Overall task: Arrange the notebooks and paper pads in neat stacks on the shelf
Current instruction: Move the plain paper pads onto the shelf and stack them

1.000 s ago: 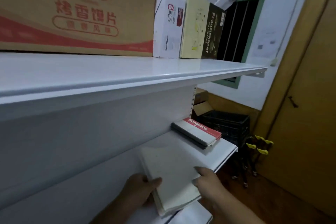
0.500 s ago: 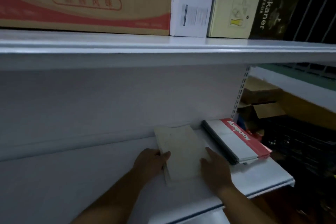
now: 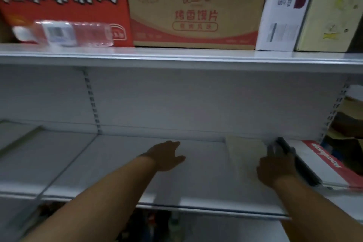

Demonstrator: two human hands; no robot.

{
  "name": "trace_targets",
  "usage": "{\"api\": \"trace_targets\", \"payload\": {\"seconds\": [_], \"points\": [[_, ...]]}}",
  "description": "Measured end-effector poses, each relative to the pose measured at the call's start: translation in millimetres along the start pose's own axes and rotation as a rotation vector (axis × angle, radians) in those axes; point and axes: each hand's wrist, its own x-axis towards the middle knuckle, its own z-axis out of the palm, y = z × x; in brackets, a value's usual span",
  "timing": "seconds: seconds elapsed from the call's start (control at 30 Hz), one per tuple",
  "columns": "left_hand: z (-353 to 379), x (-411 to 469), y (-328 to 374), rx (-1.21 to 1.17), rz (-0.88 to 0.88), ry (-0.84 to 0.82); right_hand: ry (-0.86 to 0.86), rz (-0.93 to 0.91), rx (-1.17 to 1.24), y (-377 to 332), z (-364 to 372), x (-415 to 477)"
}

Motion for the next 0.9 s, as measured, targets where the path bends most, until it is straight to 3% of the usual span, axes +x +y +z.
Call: {"api": "trace_targets", "payload": {"seconds": [0.13, 0.23, 0.37, 0.6, 0.9], "points": [[-35.4, -74.0, -100.3, 0.102, -0.052, 0.066, 0.125, -0.379, 0.103, -128.2, -60.7, -38.3], [-61.8, -137.8, -187.8, 0.241, -0.121, 0.117, 0.105, -0.713, 0.19, -249.1, -99.9, -94.1], [-77.8, -207.4, -291.0, 0.34, -0.276, 0.158, 0.124, -0.897, 0.281, -362.1, -146.2, -156.2], [-73.5, -262.9, -396.4, 0.24, -0.307, 0.163, 0.118, -0.927, 0.337, -473.0, -197.7, -190.2], [-73.2, -270.8, -526.5, 0.226, -0.403, 0.095, -0.047, -0.718, 0.706, -629.5, -228.9, -156.1]]}}
